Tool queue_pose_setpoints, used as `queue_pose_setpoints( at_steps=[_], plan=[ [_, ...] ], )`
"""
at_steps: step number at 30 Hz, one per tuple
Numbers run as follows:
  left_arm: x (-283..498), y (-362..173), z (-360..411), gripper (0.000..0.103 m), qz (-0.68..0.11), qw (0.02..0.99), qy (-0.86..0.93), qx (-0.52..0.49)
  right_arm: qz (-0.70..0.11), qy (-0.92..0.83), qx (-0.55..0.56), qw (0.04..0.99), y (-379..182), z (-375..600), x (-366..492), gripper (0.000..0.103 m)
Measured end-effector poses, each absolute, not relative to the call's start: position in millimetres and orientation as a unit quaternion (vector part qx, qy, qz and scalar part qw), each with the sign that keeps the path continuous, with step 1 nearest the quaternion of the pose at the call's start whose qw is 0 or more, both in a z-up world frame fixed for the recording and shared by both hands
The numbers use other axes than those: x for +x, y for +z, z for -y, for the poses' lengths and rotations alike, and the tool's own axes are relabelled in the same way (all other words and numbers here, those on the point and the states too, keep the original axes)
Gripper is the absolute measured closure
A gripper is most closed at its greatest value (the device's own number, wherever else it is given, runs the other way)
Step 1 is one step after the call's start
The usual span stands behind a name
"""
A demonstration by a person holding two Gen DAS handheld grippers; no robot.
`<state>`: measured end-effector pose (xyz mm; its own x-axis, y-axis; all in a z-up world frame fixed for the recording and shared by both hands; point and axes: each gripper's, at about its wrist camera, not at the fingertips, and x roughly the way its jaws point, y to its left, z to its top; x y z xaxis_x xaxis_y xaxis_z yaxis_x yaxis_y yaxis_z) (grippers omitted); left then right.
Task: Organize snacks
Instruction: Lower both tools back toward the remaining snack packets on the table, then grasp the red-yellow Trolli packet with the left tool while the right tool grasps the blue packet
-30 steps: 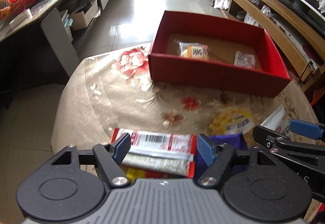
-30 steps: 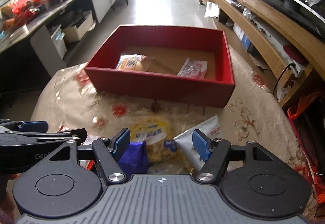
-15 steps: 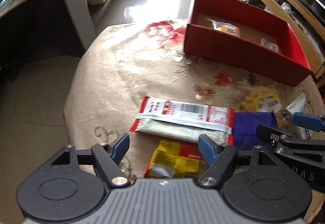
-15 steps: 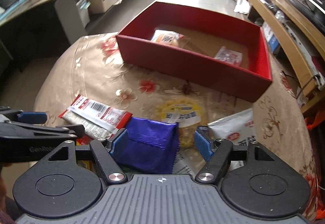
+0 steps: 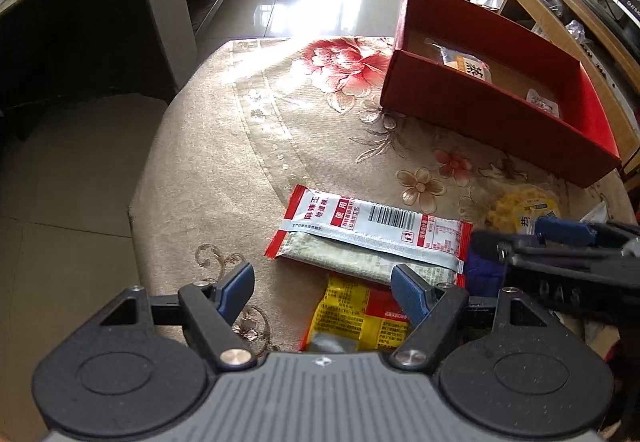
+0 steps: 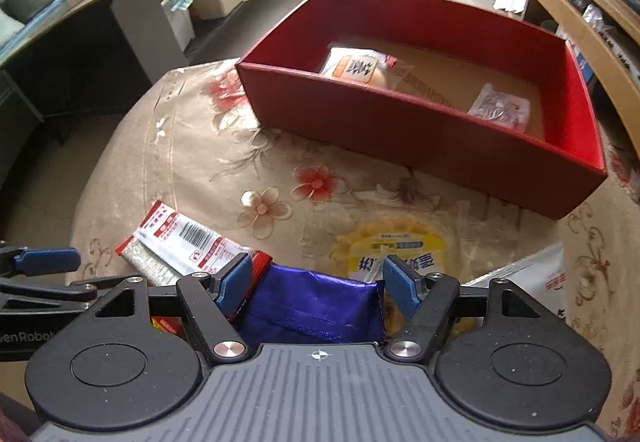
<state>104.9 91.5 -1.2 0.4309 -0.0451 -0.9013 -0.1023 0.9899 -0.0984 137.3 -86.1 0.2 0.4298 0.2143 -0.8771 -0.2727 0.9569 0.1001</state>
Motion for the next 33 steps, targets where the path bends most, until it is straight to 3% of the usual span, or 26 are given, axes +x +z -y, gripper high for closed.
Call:
queue_pose_setpoints(
  at_steps=[13, 24, 30, 33],
  plan=[
    [112, -8, -94, 0.03, -0.546, 0.831, 0.021, -0.101, -0.566, 0.275, -0.11, 0.769, -3, 69, 53, 0.024],
    [127, -23, -89, 0.025, -0.561, 0.81, 0.045, -0.166, -0.512, 0.185, -0.145, 0.826, 3, 52, 77, 0.024],
    [130, -25, -87, 0.024, -0.562, 0.806, 0.048, -0.177, -0.519, 0.19, -0.169, 0.816, -17, 33, 81, 0.027],
    [132, -26, -88, 0.023, -0.563, 0.804, 0.048, -0.184, -0.512, 0.192, -0.181, 0.817, -14, 30, 79, 0.038]
  ],
)
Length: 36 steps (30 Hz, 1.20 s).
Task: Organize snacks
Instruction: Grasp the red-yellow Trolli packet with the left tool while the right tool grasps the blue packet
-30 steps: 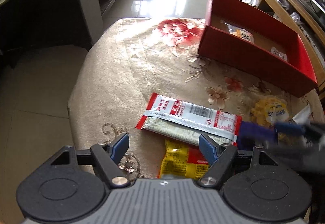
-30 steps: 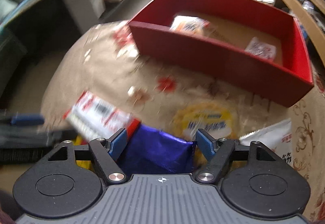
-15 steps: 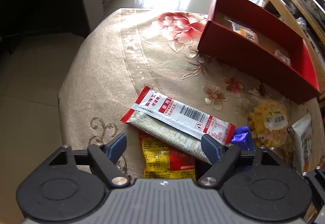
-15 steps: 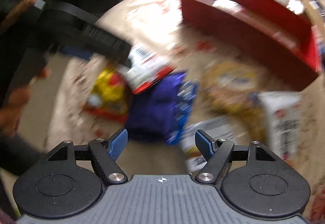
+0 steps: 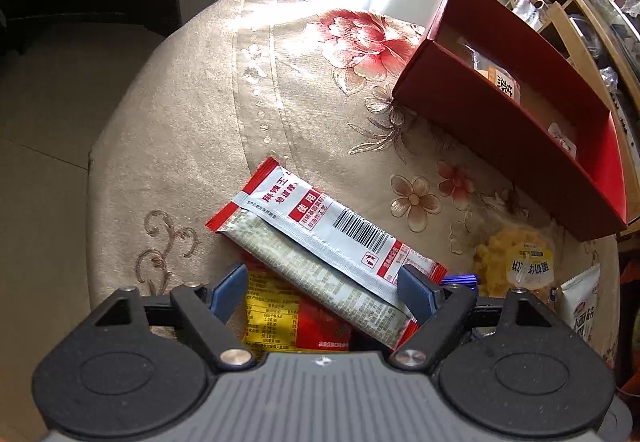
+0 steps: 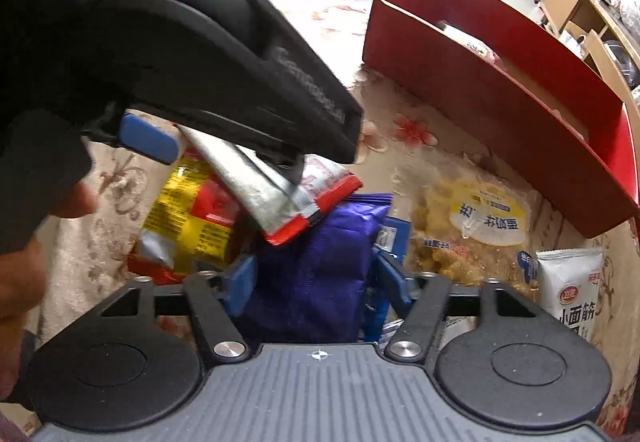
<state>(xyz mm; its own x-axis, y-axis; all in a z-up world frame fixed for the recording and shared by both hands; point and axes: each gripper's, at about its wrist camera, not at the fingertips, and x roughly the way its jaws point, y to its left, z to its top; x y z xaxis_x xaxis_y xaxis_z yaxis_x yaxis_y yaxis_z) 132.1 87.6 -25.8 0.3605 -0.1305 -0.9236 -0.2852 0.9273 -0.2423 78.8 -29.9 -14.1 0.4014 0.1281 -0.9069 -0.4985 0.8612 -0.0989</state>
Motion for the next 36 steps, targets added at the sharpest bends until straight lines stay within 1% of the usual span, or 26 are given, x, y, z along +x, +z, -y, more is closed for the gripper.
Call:
queue_pose_setpoints(
  at_steps=[1, 2, 3, 4, 10, 13, 15, 17, 19, 22, 26, 29, 31, 34, 35, 36],
  plan=[
    [133, -26, -88, 0.023, -0.564, 0.803, 0.047, -0.189, -0.511, 0.19, -0.18, 0.819, -12, 33, 77, 0.044],
    [135, -27, -88, 0.023, -0.565, 0.801, 0.047, -0.192, -0.511, 0.19, -0.177, 0.82, -9, 37, 75, 0.047],
    [136, -28, -87, 0.023, -0.566, 0.8, 0.047, -0.194, -0.512, 0.19, -0.169, 0.82, -6, 42, 73, 0.053],
    [137, -29, -86, 0.023, -0.566, 0.799, 0.047, -0.195, -0.517, 0.19, -0.158, 0.82, -4, 48, 70, 0.055],
    [152, -37, -64, 0.02, -0.563, 0.809, 0.056, -0.157, -0.533, 0.19, -0.135, 0.813, -3, 70, 38, 0.057],
    [158, -40, -38, 0.021, -0.565, 0.82, 0.026, -0.09, -0.543, 0.191, -0.125, 0.808, -4, 80, 18, 0.057],
    [155, -40, -21, 0.025, -0.569, 0.821, -0.007, -0.055, -0.549, 0.19, -0.115, 0.806, -5, 89, 9, 0.057],
    [150, -34, -13, 0.026, -0.574, 0.815, -0.054, -0.057, -0.555, 0.182, -0.117, 0.803, -8, 97, 5, 0.057],
    [143, -26, -17, 0.026, -0.581, 0.804, -0.096, -0.084, -0.558, 0.177, -0.107, 0.804, -8, 105, 6, 0.057],
    [129, -15, -33, 0.024, -0.578, 0.806, -0.1, -0.081, -0.557, 0.171, -0.105, 0.806, -8, 108, 9, 0.057],
    [115, -19, -57, 0.022, -0.57, 0.82, -0.032, -0.045, -0.562, 0.183, -0.091, 0.801, -10, 108, 10, 0.053],
    [107, -33, -72, 0.022, -0.588, 0.805, -0.006, -0.08, -0.56, 0.185, -0.1, 0.801, -11, 101, 11, 0.045],
    [103, -42, -68, 0.022, -0.595, 0.799, -0.011, -0.085, -0.552, 0.185, -0.104, 0.806, -7, 92, 10, 0.029],
    [100, -47, -49, 0.02, -0.582, 0.813, -0.005, -0.02, -0.549, 0.187, -0.106, 0.808, -9, 88, 12, 0.028],
    [100, -49, -46, 0.017, -0.578, 0.816, 0.001, -0.009, -0.548, 0.186, -0.104, 0.809, -9, 88, 13, 0.028],
    [99, -49, -46, 0.017, -0.575, 0.818, 0.004, -0.014, -0.549, 0.184, -0.103, 0.809, -9, 88, 14, 0.026]
  ],
)
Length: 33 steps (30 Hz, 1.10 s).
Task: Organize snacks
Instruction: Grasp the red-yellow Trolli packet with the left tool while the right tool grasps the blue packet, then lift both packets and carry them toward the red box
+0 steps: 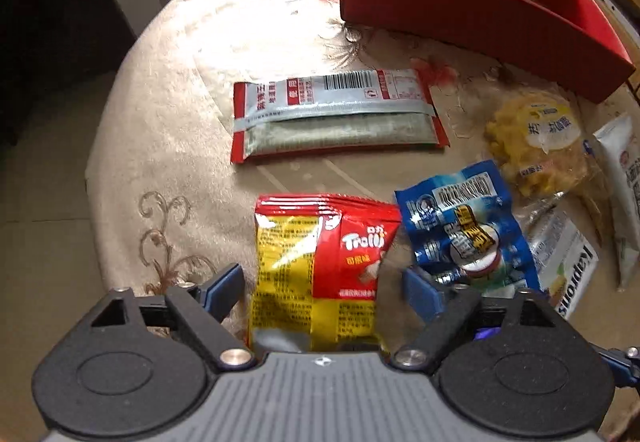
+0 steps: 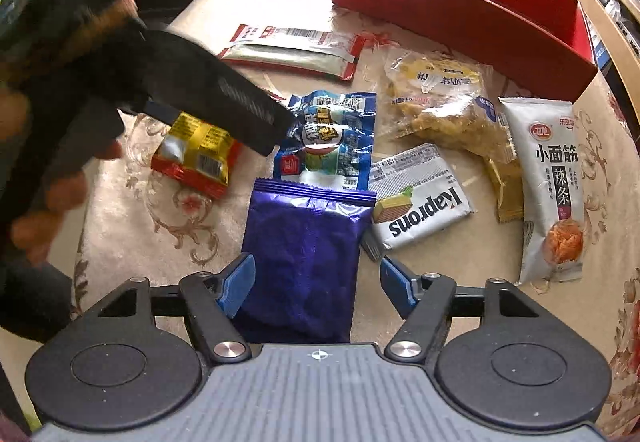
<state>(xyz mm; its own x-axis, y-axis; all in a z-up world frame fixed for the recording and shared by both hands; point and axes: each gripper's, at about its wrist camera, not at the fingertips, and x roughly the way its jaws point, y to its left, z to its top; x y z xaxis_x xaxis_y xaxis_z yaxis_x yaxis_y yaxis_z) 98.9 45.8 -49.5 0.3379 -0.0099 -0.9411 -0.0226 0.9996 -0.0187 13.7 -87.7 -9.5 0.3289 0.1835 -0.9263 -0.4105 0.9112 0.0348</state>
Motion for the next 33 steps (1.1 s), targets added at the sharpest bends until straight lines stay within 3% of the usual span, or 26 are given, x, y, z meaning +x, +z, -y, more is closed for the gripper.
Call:
queue_pose_setpoints(
  at_steps=[2, 6, 9, 14, 16, 20, 24, 27, 30, 33],
  plan=[
    [96, -51, -43, 0.02, -0.571, 0.82, 0.014, -0.018, -0.549, 0.178, -0.106, 0.81, -12, 87, 15, 0.026],
    [82, -44, -45, 0.048, -0.561, 0.828, 0.015, -0.017, -0.548, 0.167, -0.114, 0.812, -18, 85, 13, 0.025],
    [71, -41, -50, 0.05, -0.567, 0.823, 0.006, -0.037, -0.545, 0.164, -0.11, 0.814, -22, 82, 11, 0.02],
    [56, -38, -61, 0.049, -0.566, 0.824, -0.006, -0.031, -0.548, 0.153, -0.091, 0.817, -31, 78, 9, 0.016],
    [55, -36, -60, 0.047, -0.563, 0.826, -0.011, -0.021, -0.542, 0.142, -0.111, 0.821, -37, 69, 4, 0.007],
    [55, -39, -55, 0.03, -0.559, 0.829, -0.027, -0.005, -0.538, 0.126, -0.114, 0.826, -41, 63, 6, 0.0],
    [51, -44, -47, 0.023, -0.55, 0.834, -0.037, 0.027, -0.551, 0.13, -0.093, 0.819, -42, 70, 13, 0.0],
    [51, -43, -53, 0.027, -0.553, 0.832, -0.039, 0.011, -0.548, 0.124, -0.095, 0.822, -40, 71, 9, 0.007],
    [49, -41, -54, 0.037, -0.551, 0.833, -0.037, 0.015, -0.539, 0.123, -0.089, 0.829, -30, 75, 2, 0.029],
    [48, -40, -54, 0.049, -0.555, 0.831, -0.036, 0.006, -0.54, 0.118, -0.093, 0.828, -30, 77, 0, 0.03]
  ],
)
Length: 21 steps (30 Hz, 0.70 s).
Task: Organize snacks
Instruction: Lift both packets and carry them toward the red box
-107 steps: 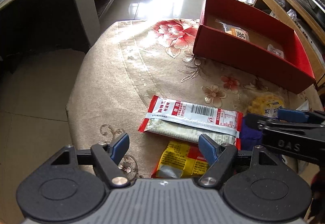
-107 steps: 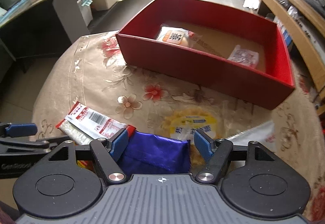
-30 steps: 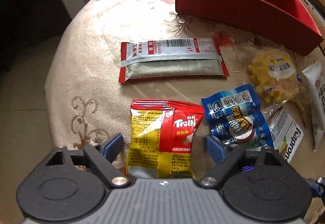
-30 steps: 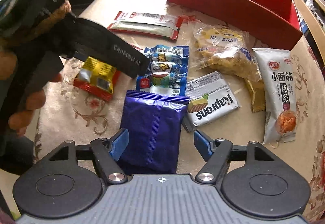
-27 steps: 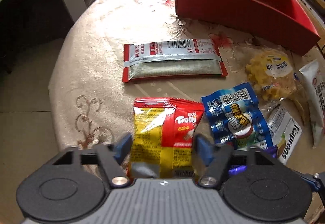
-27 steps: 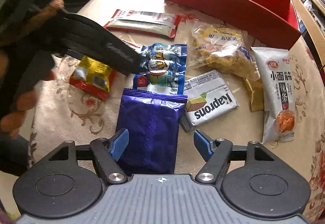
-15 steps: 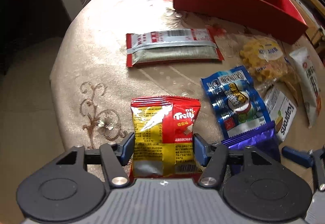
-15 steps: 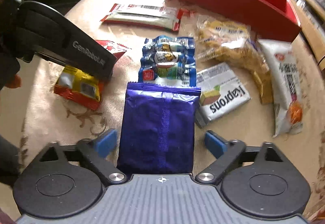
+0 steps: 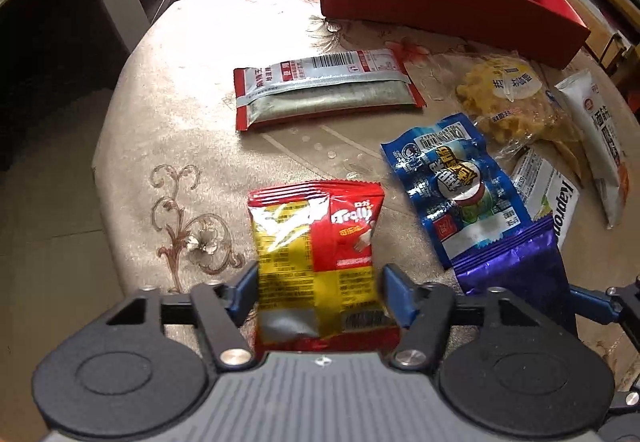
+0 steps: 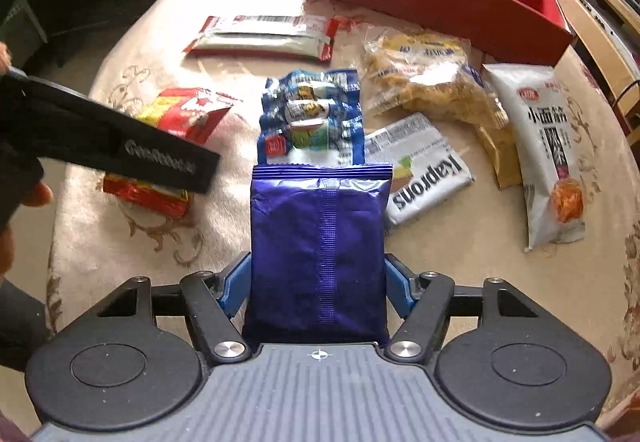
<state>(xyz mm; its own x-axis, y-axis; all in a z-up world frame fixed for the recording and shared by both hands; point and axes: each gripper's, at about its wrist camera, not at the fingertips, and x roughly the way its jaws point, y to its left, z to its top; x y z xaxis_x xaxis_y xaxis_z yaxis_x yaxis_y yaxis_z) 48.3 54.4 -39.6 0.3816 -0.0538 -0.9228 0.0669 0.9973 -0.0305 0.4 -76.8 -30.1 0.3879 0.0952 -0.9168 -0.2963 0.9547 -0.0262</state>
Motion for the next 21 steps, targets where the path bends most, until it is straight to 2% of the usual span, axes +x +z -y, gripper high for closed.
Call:
queue_pose_setpoints(
  at_steps=[9, 21],
  plan=[
    [38, -32, -49, 0.053, -0.561, 0.826, -0.057, -0.015, -0.52, 0.098, -0.076, 0.845, -12, 94, -15, 0.03],
    [34, -4, -27, 0.053, -0.525, 0.848, -0.072, 0.004, -0.479, 0.065, -0.036, 0.875, 17, 121, -11, 0.03]
  ],
)
